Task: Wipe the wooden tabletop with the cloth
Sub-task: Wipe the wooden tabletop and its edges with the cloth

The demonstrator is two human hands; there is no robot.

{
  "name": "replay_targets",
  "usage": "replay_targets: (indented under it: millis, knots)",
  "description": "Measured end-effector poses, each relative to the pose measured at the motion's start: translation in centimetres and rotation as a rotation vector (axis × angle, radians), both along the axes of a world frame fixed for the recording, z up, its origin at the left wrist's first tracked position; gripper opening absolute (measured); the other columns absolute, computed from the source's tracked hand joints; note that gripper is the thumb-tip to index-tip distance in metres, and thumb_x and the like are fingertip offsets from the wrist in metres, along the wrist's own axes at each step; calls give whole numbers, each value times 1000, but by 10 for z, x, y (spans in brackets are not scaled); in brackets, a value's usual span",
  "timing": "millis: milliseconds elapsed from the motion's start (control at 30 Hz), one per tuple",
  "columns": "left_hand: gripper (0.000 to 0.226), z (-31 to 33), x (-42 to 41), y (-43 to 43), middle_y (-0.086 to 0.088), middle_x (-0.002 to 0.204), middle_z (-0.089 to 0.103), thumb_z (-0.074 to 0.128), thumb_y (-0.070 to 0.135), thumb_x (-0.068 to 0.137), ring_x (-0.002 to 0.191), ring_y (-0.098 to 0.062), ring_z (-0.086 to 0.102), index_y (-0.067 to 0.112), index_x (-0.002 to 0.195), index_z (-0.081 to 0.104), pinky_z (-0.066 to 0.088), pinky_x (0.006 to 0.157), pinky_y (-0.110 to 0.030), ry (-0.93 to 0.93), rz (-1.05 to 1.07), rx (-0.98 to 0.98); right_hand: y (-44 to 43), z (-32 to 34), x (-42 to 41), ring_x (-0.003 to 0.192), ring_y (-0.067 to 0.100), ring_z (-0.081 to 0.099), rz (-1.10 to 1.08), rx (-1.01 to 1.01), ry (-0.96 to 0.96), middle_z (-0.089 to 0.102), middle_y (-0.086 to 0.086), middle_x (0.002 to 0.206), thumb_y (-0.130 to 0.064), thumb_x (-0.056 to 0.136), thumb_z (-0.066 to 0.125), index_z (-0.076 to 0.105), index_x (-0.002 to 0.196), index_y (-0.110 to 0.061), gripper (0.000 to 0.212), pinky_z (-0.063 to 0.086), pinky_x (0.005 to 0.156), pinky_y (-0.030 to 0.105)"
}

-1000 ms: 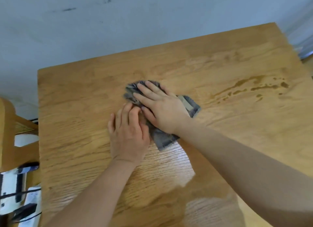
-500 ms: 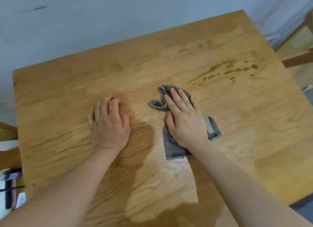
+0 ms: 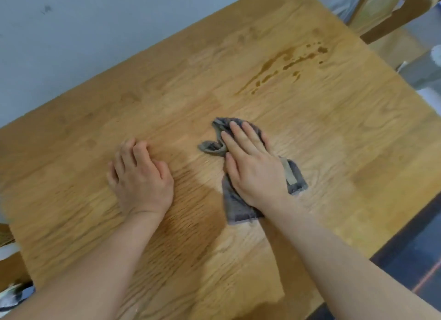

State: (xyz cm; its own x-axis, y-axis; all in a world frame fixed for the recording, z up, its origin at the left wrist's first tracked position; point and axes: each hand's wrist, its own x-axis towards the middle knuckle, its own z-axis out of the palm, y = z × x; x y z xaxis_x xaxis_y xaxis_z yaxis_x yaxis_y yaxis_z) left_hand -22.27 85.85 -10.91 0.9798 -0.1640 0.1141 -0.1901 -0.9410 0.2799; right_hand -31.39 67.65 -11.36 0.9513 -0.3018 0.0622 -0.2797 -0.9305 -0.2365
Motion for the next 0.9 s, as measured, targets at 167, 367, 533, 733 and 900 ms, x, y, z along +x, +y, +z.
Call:
replay_targets:
  millis: [167,367,533,733,900]
  knots:
    - [38,2,0,0,-16,141,43,43,20,85,132,-36,36,9,121,47,26,107,-57,36,-20,26,-14,1,-6,149,18,10,-640,18,31,19,0,161,-39,101,24,31,151,-23,53,10,120,45]
    - [49,4,-2,1,-18,139,43,29,28,79,129,-38,37,11,121,47,25,107,-57,6,-47,9,58,0,-12,147,18,22,-38,28,33,31,0,157,-38,101,32,41,147,-24,48,20,118,46]
    - [47,3,0,7,-16,145,35,42,28,85,136,-36,28,24,132,46,20,110,-58,88,-118,67,-27,7,-55,149,15,12,-367,15,70,23,-1,160,-39,101,23,33,150,-23,53,13,120,42]
    - [51,5,1,3,-14,148,33,44,29,86,140,-34,22,29,136,43,21,109,-60,131,-121,136,5,5,34,150,22,2,-478,39,93,9,4,163,-43,101,22,20,154,-18,58,5,121,47]
    - [49,3,0,3,-12,150,32,39,30,88,141,-32,21,33,138,39,22,108,-59,137,-108,166,8,7,59,149,19,14,35,-4,63,22,2,160,-40,101,25,32,151,-19,54,14,120,45]
